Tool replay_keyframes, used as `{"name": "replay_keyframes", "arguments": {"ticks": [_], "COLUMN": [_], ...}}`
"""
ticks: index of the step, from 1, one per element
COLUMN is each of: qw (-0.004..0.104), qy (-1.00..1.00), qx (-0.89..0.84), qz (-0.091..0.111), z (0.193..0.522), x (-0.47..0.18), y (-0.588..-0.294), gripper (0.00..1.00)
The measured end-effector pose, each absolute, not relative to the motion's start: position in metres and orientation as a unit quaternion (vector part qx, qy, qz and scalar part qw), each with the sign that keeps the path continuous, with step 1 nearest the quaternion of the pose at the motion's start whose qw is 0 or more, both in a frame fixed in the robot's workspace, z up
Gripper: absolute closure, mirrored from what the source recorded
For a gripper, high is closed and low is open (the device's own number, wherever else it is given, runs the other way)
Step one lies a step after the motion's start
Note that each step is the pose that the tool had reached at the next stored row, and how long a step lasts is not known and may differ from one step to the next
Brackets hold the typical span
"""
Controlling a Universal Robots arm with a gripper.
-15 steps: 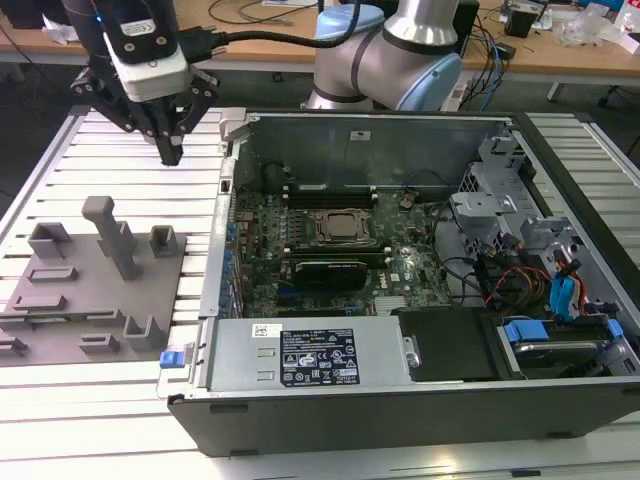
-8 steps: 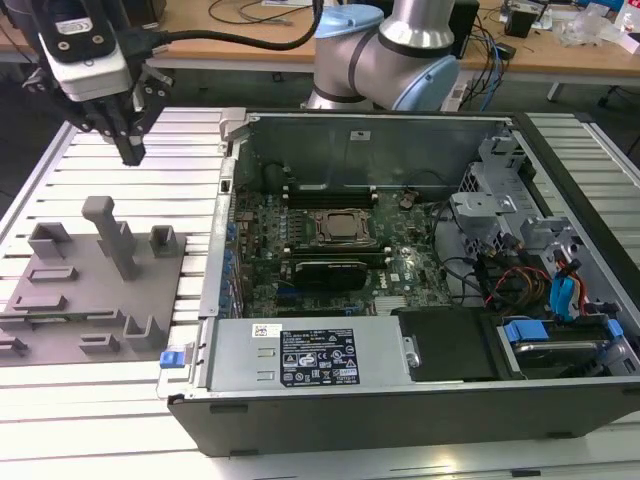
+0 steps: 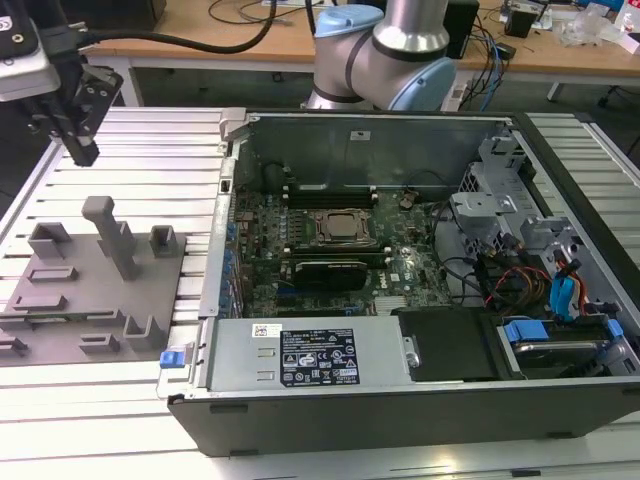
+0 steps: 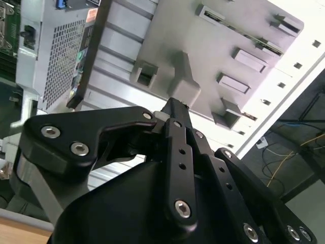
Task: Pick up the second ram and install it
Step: 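Reach for the second ram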
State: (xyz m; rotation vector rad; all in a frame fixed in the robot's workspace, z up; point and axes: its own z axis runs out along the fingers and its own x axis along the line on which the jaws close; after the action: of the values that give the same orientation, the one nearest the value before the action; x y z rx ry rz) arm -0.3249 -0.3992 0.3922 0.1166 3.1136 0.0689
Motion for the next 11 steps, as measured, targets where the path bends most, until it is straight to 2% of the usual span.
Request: {"name": "replay_keyframes", "arguments": {"ticks": [5, 11], "qw": [0.013, 0.012], "qy": [0.999, 0.999], "qx": [0.037, 0.037], "qz": [0.022, 0.022], "z": [0.392, 0.390], "x": [-0.340, -0.358], "y": [-0.405, -0.425], "gripper": [0.89, 0.89]}}
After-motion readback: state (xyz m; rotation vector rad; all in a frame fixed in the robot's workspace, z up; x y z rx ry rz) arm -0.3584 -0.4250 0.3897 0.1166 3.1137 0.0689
